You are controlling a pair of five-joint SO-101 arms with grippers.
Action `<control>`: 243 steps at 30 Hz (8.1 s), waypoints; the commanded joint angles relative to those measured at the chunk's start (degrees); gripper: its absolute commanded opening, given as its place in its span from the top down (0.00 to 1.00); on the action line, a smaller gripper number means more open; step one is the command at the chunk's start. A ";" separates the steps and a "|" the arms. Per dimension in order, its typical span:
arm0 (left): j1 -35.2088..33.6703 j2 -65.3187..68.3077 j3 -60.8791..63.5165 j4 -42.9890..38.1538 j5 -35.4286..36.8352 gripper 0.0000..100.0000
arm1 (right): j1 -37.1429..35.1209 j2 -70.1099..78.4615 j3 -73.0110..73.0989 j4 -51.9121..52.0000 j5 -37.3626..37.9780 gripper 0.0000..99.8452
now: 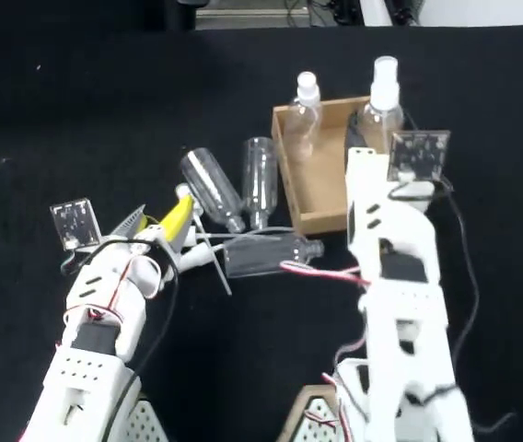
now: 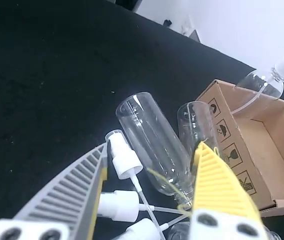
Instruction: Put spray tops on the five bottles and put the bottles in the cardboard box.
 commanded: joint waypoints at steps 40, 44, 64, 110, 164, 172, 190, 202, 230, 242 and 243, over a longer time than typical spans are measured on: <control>1.45 -0.88 -1.01 -1.49 -3.69 0.73 | -2.81 73.45 -22.20 -69.19 0.62 0.99; 1.45 -0.88 -1.01 -1.49 -3.69 0.73 | -2.81 73.63 -22.20 -69.36 0.35 0.99; 1.45 -0.88 -1.01 -1.49 -3.87 0.73 | 6.15 43.12 -15.69 -53.89 0.26 0.99; 1.45 -0.88 -1.01 -1.49 -3.87 0.73 | 44.22 77.41 -26.07 -64.26 0.35 0.99; 1.45 -0.88 -1.01 -1.58 -3.96 0.73 | 39.30 16.13 8.57 -28.75 7.03 0.57; 1.45 -0.88 -1.01 -1.58 -3.96 0.73 | 43.25 -8.84 -1.80 16.26 7.21 0.57; 1.45 -0.88 -0.92 -1.58 -3.96 0.73 | 42.02 30.55 -29.14 23.82 16.79 0.57; 1.45 -0.88 -1.01 -1.58 -3.96 0.73 | 41.93 43.56 -39.43 22.77 16.44 0.57; 1.45 -0.88 -1.01 -1.58 -3.96 0.73 | 41.85 46.73 -41.54 17.41 2.46 0.66; 1.45 -0.88 -1.01 -1.58 -3.96 0.73 | 41.85 46.81 -40.75 17.41 2.73 0.68; 1.45 -0.88 -1.01 -1.58 -3.96 0.73 | 41.85 46.81 -40.57 17.41 2.73 0.69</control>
